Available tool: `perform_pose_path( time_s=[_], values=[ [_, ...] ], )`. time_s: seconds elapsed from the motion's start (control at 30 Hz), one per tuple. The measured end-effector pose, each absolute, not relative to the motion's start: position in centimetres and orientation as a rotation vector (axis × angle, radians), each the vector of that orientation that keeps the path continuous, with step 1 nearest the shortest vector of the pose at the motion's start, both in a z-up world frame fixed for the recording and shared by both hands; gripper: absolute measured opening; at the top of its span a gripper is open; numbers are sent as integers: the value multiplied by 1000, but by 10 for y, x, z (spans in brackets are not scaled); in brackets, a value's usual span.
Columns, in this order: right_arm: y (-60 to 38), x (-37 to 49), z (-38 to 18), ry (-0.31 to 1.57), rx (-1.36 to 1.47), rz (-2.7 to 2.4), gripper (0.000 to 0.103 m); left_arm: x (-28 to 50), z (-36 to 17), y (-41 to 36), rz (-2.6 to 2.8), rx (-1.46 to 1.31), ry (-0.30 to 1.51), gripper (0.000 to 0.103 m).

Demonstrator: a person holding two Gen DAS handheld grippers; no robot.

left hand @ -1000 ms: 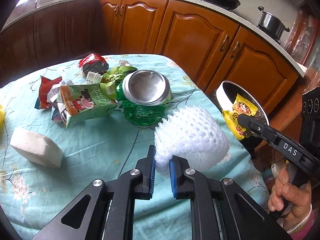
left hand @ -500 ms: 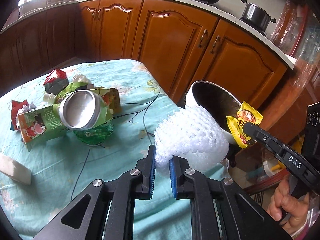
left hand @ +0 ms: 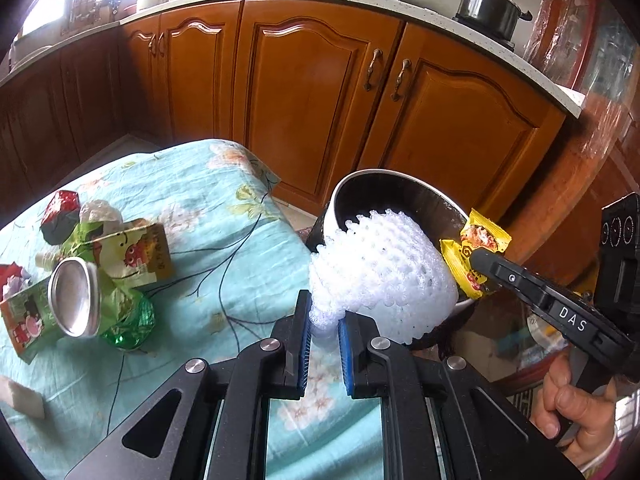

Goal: Collect trash
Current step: 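Carry the foam net and yellow packet to the bin and release both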

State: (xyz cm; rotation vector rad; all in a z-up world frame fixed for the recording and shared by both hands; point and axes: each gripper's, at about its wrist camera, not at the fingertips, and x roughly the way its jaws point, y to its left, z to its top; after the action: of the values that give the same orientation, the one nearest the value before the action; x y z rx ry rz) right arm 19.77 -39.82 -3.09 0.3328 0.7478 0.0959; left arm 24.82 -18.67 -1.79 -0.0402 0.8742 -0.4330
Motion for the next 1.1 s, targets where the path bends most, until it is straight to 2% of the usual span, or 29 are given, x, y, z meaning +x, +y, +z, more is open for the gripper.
perform_pose_path(
  time_s=[0.5, 0.57, 0.7, 0.77, 0.83, 0.87, 1.1],
  values=[
    [-439, 236, -42, 818, 355, 59, 3, 312, -28, -257, -450, 81, 903, 12],
    [-441, 239, -43, 828, 353, 59, 6, 315, -30, -262, -450, 90, 913, 17],
    [-440, 243, -46, 844, 349, 52, 7, 316, -33, -264, -433, 113, 907, 35],
    [-441, 244, -47, 850, 359, 46, 14, 313, -34, -263, -437, 111, 906, 42],
    [-443, 243, -48, 842, 377, 52, 50, 309, -34, -262, -436, 104, 901, 53],
    [-443, 242, -49, 837, 379, 50, 54, 307, -34, -259, -435, 101, 899, 54],
    [-436, 228, -42, 808, 356, 34, 56, 283, -38, -235, -435, 50, 910, 55]
  ],
)
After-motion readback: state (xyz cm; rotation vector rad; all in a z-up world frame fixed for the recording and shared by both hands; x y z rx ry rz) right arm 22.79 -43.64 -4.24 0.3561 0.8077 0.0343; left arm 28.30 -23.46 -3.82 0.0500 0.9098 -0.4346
